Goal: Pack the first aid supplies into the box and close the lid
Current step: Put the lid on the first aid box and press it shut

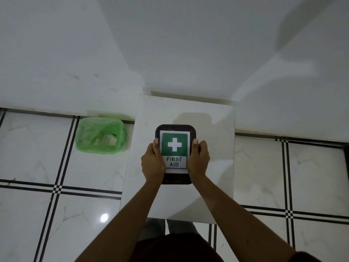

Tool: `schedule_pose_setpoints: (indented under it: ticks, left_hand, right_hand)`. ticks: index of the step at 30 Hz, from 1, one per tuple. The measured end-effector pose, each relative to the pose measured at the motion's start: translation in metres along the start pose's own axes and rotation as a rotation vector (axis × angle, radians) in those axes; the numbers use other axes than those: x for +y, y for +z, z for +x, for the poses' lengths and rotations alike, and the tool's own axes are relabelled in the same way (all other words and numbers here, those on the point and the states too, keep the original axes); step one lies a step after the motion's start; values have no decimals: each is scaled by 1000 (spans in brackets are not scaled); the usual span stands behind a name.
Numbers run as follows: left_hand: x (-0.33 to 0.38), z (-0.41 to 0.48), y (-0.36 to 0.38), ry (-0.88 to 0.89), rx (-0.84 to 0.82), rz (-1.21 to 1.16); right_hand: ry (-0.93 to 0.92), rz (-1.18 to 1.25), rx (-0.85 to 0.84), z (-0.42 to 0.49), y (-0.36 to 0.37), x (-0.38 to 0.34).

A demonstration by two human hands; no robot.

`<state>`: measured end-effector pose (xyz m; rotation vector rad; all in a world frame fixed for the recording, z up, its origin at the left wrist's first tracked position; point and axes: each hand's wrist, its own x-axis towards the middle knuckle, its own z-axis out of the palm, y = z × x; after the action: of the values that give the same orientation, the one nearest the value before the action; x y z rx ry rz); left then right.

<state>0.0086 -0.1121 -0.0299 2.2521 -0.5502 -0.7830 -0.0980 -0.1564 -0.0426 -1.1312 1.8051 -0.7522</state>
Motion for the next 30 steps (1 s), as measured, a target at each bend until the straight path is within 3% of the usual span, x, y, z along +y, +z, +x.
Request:
schedule_pose_setpoints:
  ticks: [4,8,12,15,25,30]
  left_hand:
    - [-1,4,1,30,-17,3]
    - [3,6,2,284,-20,227]
    - [2,12,-2,506,-160,498]
    - [0,17,-4,548,-255,473]
    - [-2,18,-2,461,-281,444]
    - [-3,21,0,465,-286,287]
  right_hand:
    - [-45,-36,-12,0,2,1]
    - [-269,-335,36,-6,9,-3]
    - [-554,-619,-138,1,5,2]
    - [-670,-676,-269,9,-2,4]
    - [-687,-691,-347,21,0,5]
    - [-657,-662,-355,20,1,5]
